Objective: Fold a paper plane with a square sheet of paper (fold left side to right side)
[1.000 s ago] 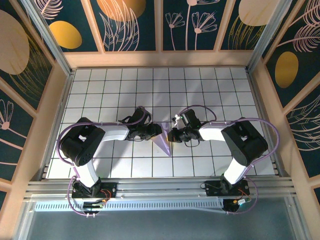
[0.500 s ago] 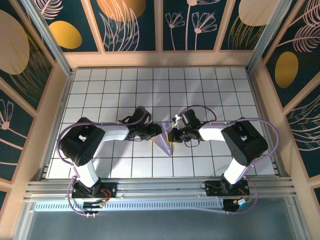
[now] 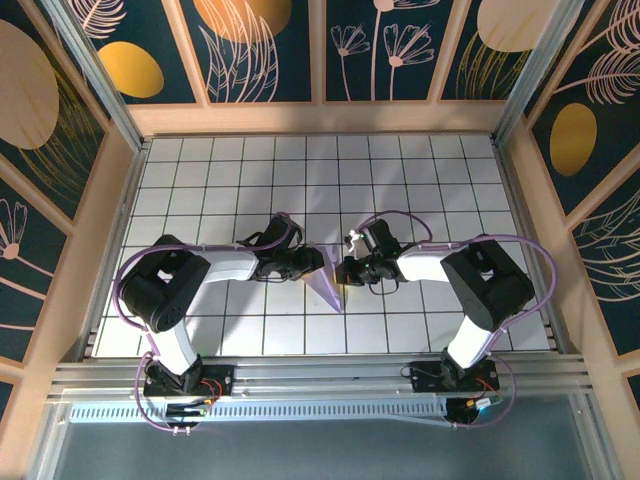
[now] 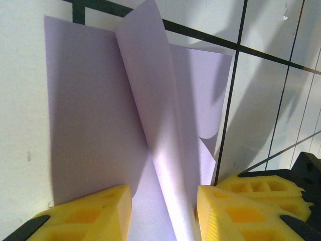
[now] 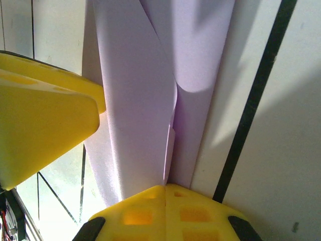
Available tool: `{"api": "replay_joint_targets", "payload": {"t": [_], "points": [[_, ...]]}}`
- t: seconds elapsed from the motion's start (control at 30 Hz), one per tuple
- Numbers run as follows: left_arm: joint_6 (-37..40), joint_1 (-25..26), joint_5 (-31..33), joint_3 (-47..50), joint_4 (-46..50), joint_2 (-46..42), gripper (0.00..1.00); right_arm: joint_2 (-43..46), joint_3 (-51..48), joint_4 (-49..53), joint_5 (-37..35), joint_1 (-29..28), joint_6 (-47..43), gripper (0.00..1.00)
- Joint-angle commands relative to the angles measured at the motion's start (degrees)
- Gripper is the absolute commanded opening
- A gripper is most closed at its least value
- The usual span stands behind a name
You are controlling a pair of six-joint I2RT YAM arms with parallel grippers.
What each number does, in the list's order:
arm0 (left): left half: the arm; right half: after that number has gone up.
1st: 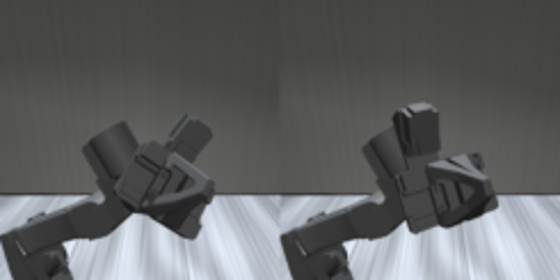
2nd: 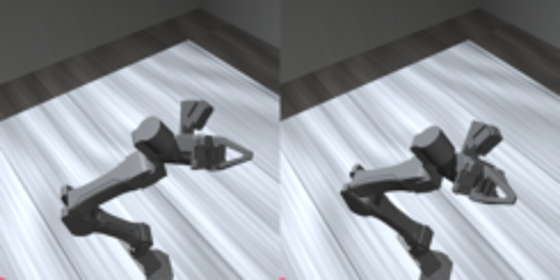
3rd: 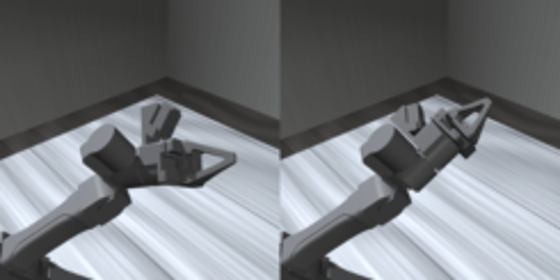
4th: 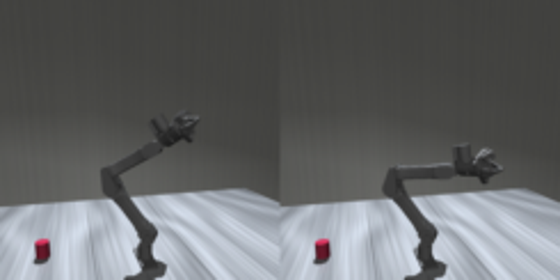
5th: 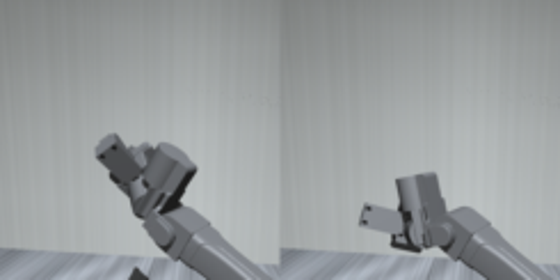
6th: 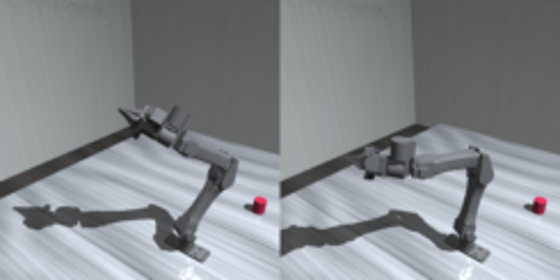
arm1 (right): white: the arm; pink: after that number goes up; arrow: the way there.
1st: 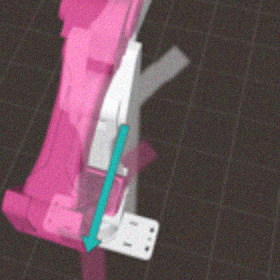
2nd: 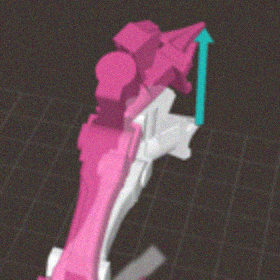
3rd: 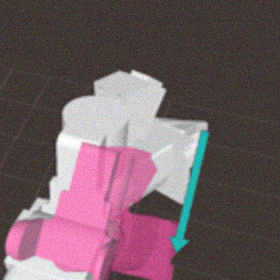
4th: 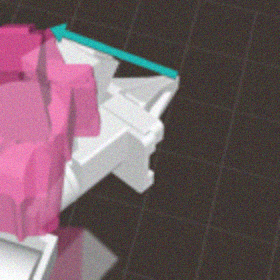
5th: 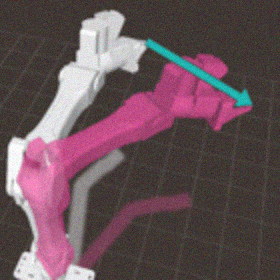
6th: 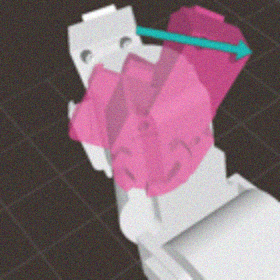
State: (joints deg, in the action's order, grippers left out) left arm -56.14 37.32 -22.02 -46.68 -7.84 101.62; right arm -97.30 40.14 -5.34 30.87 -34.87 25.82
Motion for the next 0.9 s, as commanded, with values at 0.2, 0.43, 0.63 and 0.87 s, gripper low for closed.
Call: {"api": "replay_joint_targets", "payload": {"t": [0.2,0.43,0.63,0.87], "points": [[0.47,0.21,2.53,1.4,3.41,0.29,0.4,-3.21,1.77,5.02,-3.4,-0.86,-2.16,0.0],[0.39,0.19,1.97,0.04,2.98,-1.65,0.44,-4.41,1.39,6.46,-4.97,-0.99,-1.73,0.0],[1.84,0.21,7.96,-1.6,7.53,-6.59,0.46,-4.66,1.63,8.28,-6.24,-0.96,-2.57,0.0],[2.51,0.21,7.96,-0.85,5.79,-10.14,0.39,-4.68,1.75,8.77,-6.53,-0.94,-2.97,0.0]]}}
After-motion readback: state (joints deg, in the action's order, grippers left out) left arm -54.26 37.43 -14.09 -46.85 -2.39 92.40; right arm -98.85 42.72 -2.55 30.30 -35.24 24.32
